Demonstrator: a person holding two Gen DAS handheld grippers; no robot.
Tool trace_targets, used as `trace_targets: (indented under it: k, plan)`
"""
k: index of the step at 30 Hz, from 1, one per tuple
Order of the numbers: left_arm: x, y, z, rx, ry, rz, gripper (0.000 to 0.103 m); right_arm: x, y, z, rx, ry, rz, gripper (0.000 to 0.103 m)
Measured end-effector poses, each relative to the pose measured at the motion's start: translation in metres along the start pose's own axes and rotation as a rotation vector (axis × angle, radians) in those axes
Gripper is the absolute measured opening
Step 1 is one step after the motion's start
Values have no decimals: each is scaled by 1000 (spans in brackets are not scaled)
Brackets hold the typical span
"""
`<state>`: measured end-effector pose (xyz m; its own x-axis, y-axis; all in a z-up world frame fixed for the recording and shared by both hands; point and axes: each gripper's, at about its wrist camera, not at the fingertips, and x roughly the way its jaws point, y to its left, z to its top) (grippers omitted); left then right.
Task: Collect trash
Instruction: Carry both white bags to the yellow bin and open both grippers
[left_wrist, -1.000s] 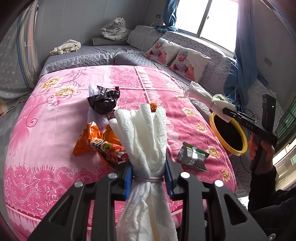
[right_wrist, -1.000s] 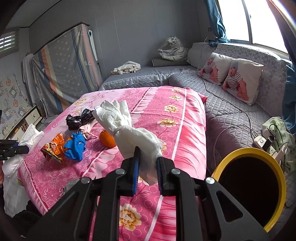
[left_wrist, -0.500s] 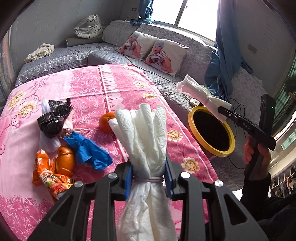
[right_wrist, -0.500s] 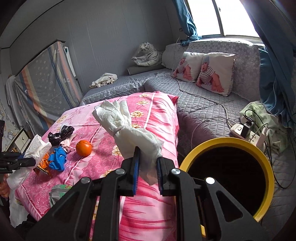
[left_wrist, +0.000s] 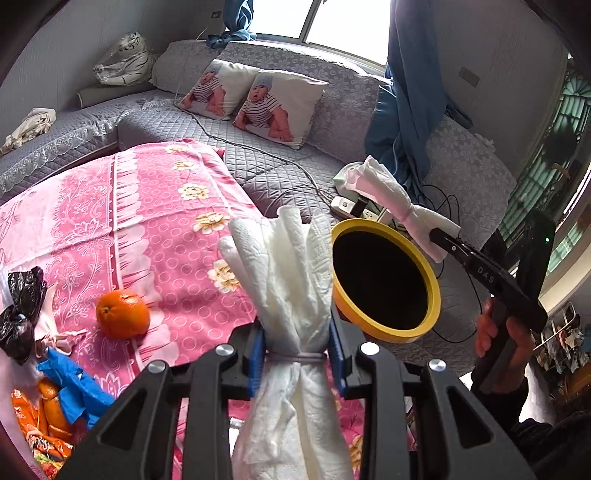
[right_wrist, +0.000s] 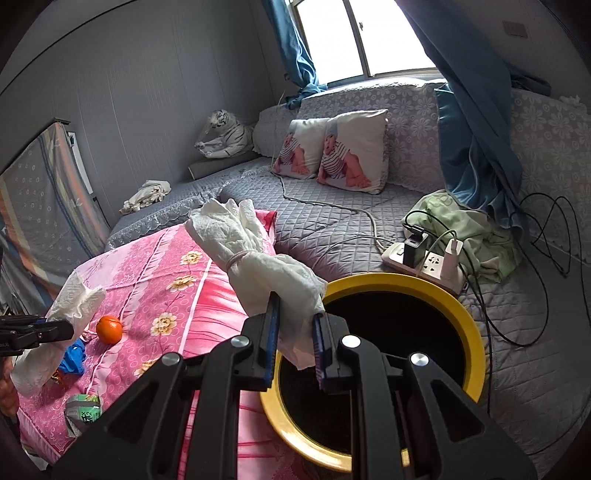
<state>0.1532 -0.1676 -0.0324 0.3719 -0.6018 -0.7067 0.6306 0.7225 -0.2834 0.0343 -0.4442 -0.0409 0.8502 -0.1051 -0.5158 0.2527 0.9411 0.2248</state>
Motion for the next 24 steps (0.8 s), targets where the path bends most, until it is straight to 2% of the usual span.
trace_targets:
  k: [15,20,24]
  plan:
    - [80,-72,43,34,16,-132,27,-20,-57,-1,124,-87,-154,15]
    - [108,-95,50,59,41,-142,27,-23,-68,-4,130,-98,-212,15]
    - [130,-104,53,53,72,-151,27,-18,-80,-6,146,-81,-218,15]
